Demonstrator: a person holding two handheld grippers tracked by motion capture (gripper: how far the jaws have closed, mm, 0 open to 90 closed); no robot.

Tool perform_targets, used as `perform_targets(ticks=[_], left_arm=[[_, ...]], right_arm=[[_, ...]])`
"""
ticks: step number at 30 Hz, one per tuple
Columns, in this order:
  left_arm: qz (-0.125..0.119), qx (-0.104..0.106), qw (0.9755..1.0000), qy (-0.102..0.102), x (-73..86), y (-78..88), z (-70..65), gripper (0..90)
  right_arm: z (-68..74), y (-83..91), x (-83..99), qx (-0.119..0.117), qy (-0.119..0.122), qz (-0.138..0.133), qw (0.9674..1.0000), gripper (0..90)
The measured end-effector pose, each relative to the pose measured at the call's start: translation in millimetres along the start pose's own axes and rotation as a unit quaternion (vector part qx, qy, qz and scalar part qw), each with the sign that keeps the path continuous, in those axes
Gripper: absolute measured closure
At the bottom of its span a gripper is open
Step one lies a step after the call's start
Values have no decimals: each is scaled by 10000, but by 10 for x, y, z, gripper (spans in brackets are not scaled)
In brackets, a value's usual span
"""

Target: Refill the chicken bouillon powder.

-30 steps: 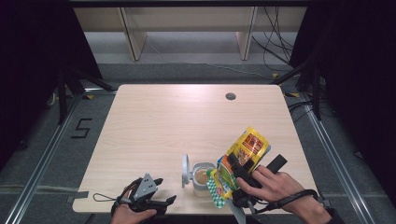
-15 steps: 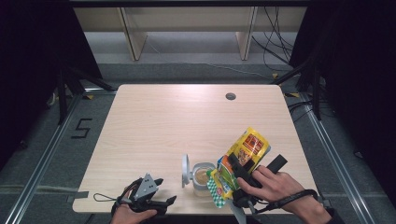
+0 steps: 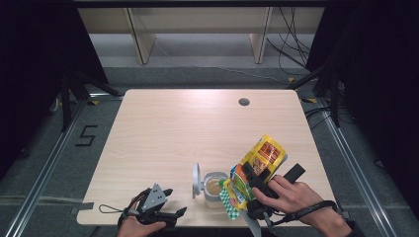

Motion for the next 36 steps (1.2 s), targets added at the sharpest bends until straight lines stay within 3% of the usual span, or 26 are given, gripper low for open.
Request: perform_targets(ticks=[1, 3, 6, 8, 11, 15, 16, 19, 21, 23, 28, 33, 36], left_arm=[[7, -1, 9999, -120, -6, 5, 13, 230], [4, -1, 10000, 19, 0, 1, -3, 230], [36, -41, 9999, -93, 4, 5, 10, 230], [10, 0, 10000, 18, 1, 1, -2, 231], [-74, -47, 10000, 36, -1, -12, -6, 230], [40, -43, 9999, -95, 4, 5, 10, 231], [-51, -53, 10000, 19, 0, -8, -4, 231], [-60, -56, 10000, 10, 0, -7, -3, 231], [33, -57, 9999, -105, 4, 2, 12, 231], [77, -82, 9996, -278, -1, 7, 33, 231], [113, -71, 9992, -365, -4, 10, 49, 231], [100, -76, 9993, -340, -3, 10, 46, 230], [72, -95, 9996, -271, -1, 8, 35, 231]], right_arm=[[-3, -1, 2, -14, 24, -10, 10000, 638], [-7, -6, 5, -43, 113, -37, 9999, 638], [5, -6, 4, -38, 62, -68, 10000, 638], [11, -5, 8, -19, 36, -72, 10000, 638], [21, -4, 19, -52, 36, -33, 10000, 638], [13, -4, 18, -12, 74, -34, 10000, 638], [12, -6, 17, -53, 70, -69, 9999, 638], [16, 0, 18, 4, -50, -85, 10000, 638], [31, -1, 22, -2, -76, -100, 9999, 638], [21, 8, 30, -45, 81, -73, 9999, 638], [45, 28, 16, 23, -109, -103, 9999, 638], [37, 36, 24, 13, -9, -81, 10000, 638], [48, 28, 22, 14, -89, -102, 9999, 638]])
Point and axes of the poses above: each handheld gripper's, and its own axes: y roughly backward along the jaws, x roughly out of its underside, z roughly to its left, the point moved 4 cm from there along -y, roughly forward along the jaws, and after that the axes turned 3 degrees about -z, right-handed, at the moved point
